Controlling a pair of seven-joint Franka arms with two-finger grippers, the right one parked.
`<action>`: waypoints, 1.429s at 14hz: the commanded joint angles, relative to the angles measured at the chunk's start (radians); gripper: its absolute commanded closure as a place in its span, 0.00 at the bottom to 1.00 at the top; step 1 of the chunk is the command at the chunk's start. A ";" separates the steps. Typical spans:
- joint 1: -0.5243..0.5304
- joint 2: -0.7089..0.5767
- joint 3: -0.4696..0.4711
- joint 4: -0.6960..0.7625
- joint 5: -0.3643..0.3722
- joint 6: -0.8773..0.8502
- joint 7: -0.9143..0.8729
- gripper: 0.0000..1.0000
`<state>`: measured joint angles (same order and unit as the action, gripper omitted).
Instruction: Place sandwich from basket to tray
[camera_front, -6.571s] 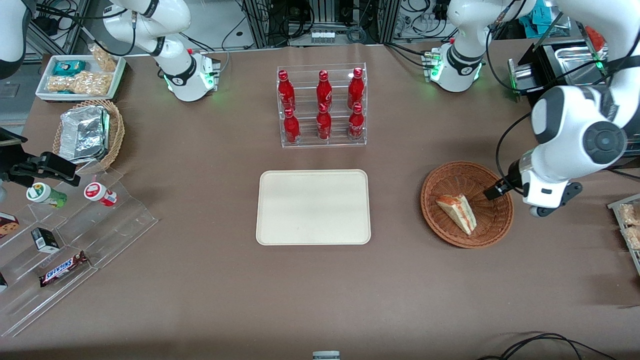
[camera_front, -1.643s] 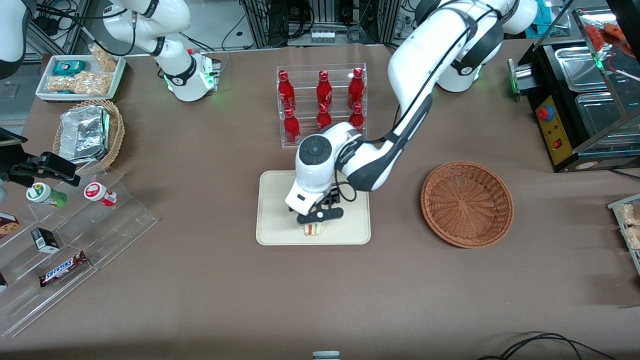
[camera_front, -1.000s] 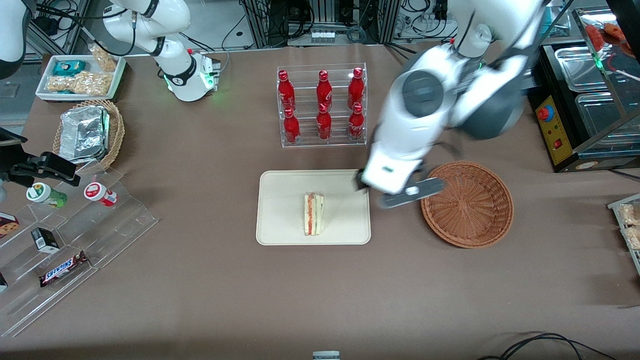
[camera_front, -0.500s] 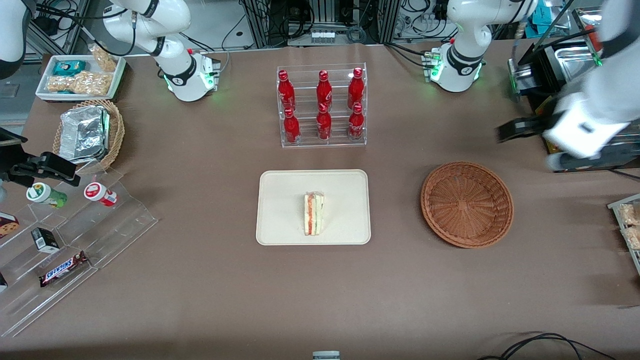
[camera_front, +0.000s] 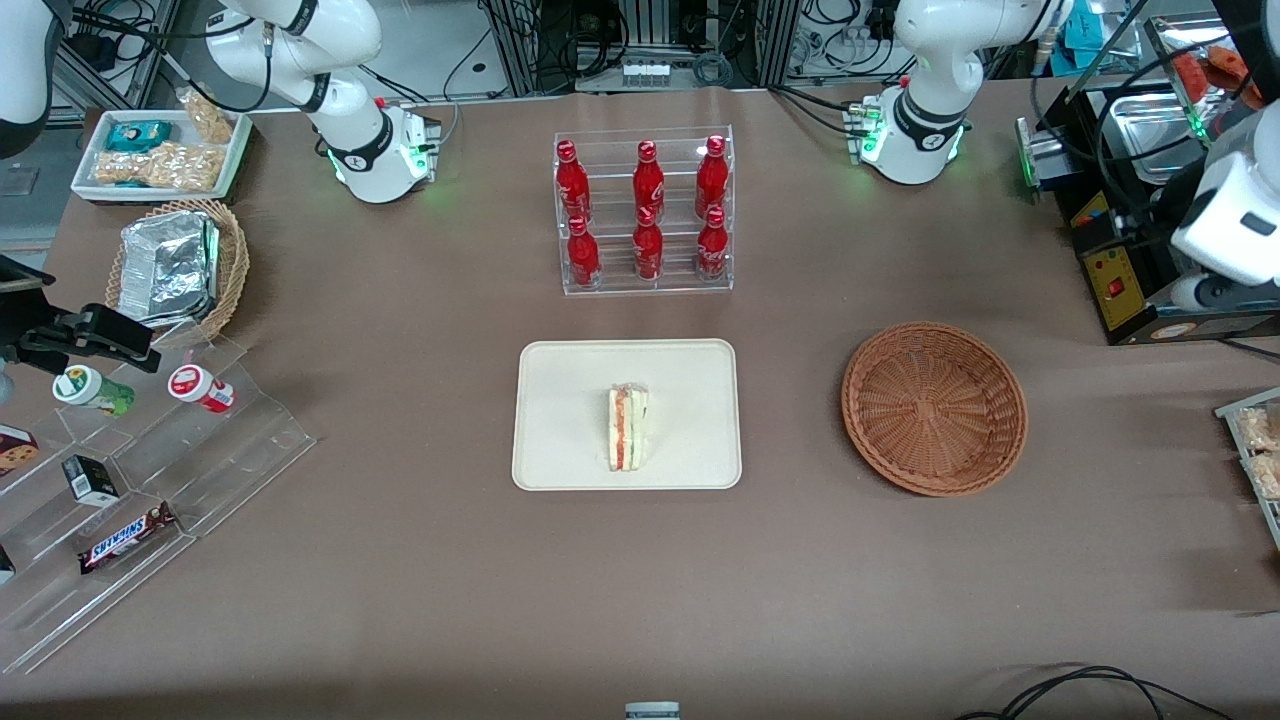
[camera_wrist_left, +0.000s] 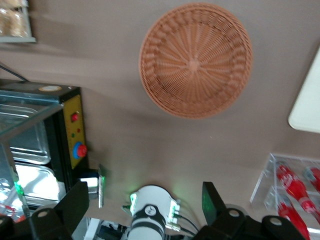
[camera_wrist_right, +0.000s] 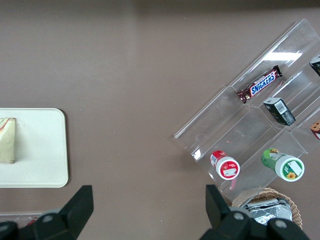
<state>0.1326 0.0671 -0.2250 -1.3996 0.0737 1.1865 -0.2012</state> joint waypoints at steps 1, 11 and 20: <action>0.030 -0.062 -0.004 -0.027 -0.028 -0.019 0.065 0.00; 0.065 -0.079 -0.017 -0.027 -0.021 0.010 0.062 0.00; 0.071 -0.082 -0.016 -0.088 -0.124 0.206 -0.055 0.00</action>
<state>0.1937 0.0166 -0.2355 -1.4599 -0.0096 1.3656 -0.2297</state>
